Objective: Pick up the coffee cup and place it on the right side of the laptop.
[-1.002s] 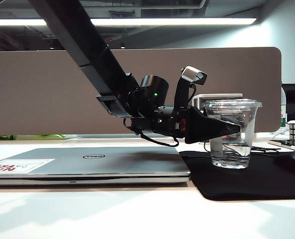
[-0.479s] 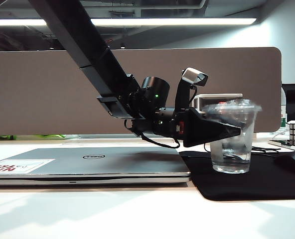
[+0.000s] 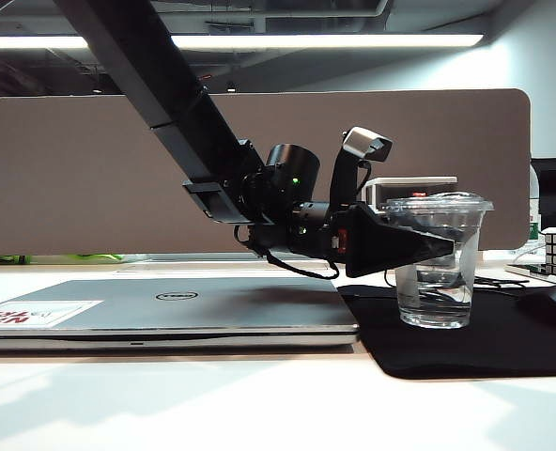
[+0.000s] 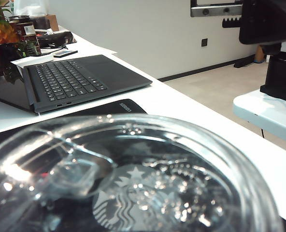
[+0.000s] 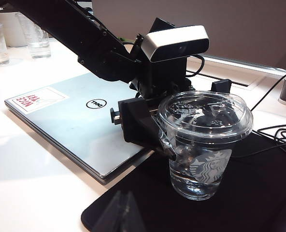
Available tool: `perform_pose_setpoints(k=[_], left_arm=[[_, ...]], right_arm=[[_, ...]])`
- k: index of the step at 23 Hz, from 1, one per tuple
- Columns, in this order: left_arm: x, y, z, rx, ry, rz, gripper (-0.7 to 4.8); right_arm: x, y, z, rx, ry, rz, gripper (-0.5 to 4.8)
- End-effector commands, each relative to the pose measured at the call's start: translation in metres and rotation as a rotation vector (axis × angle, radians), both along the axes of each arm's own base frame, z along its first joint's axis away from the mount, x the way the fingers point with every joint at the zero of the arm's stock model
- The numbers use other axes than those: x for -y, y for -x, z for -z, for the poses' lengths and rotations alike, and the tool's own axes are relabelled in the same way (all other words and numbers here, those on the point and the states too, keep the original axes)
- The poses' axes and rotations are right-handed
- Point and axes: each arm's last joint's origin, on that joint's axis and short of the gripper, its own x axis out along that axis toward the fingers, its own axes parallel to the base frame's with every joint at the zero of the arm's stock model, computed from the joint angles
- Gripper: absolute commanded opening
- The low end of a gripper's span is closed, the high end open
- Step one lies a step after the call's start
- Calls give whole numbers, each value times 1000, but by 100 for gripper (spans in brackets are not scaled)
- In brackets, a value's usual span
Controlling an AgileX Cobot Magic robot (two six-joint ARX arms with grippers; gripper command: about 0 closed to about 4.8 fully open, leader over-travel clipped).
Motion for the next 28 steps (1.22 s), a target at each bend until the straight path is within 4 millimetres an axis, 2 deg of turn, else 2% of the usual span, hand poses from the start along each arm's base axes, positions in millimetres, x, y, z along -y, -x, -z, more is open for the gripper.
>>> perform_pose_setpoints(k=[1,8,11,14,23,28], left_arm=[[-1,0,-4,-4,18,35,479],[-4,-1,-5,-15,30,62,479],[-10,-6,-5,-24,25,45,479],[-25,-17,-6,-16,31,10,479],[-37,-26,-8,-2,39,-18,479],[-46,-30,-8,-55,28,-5,479]], right_arm=[[0,0,1,7,3,-3,-1],[0,0,1,7,3,-3,-1],[0,0,1,7,3,-3,-1],[0,0,1,7,3,-3,-1],[0,0,1,8,3,-3,-1],[0,0,1,16,14,-4,-1]])
